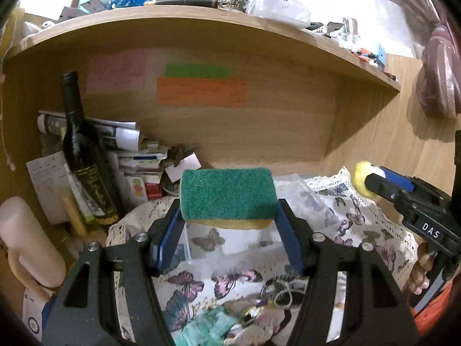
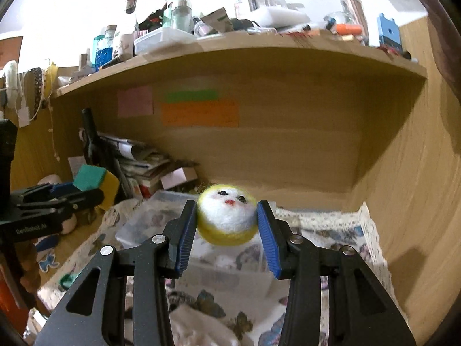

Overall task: Organize soft objects
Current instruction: 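Carry the ball with the right tool into the clear box while the left tool drops the sponge in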

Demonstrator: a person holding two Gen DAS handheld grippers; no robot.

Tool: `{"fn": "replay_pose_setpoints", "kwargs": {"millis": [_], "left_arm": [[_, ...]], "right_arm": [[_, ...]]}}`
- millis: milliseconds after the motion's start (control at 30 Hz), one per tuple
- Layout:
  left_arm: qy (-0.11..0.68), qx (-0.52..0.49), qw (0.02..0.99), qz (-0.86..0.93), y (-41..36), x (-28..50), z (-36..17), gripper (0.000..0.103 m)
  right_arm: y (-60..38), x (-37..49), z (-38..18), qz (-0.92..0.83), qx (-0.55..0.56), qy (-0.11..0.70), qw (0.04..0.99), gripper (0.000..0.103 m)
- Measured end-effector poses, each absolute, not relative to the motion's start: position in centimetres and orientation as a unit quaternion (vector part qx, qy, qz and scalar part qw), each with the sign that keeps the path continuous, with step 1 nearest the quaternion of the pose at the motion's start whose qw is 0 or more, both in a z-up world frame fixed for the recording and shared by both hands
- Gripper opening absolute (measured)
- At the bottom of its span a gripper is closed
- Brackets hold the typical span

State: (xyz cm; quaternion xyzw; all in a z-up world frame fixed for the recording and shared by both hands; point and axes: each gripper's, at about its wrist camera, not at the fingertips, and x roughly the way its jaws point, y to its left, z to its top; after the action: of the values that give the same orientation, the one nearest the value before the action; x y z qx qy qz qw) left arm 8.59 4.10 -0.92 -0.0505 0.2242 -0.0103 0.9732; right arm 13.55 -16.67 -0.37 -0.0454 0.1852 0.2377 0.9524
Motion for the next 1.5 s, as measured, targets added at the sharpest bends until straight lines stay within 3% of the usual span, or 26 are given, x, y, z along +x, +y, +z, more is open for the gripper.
{"fn": "replay_pose_setpoints", "kwargs": {"millis": [467,767,1167,1233,1300,1367,1500], "left_arm": [[0.264,-0.045,0.963,-0.018,2.5,15.2,-0.7,0.063],[0.389,-0.051,0.919,-0.037,2.0,21.3,-5.3,0.063],[0.466,-0.051,0.882,-0.052,1.7,23.6,-9.2,0.065],[0.474,-0.042,0.878,-0.046,1.6,23.9,-9.4,0.068],[0.478,-0.041,0.876,-0.043,1.5,23.8,-9.5,0.074],[0.479,-0.044,0.876,-0.04,1.7,23.9,-9.4,0.077],[0.461,-0.041,0.886,-0.034,2.0,23.2,-8.4,0.082]], "right_arm": [[-14.2,19.7,-2.0,0.235,-0.062,0.24,0.94,0.039],[-13.0,23.6,-6.7,0.233,-0.089,0.33,0.91,0.039],[-12.1,25.8,-10.1,0.232,-0.114,0.386,0.886,0.039],[-12.0,25.6,-10.0,0.231,-0.117,0.387,0.885,0.041],[-12.0,25.5,-9.8,0.231,-0.116,0.384,0.886,0.055],[-12.3,25.2,-9.2,0.228,-0.111,0.375,0.891,0.062],[-13.2,24.5,-7.6,0.237,-0.089,0.355,0.9,0.068]]}}
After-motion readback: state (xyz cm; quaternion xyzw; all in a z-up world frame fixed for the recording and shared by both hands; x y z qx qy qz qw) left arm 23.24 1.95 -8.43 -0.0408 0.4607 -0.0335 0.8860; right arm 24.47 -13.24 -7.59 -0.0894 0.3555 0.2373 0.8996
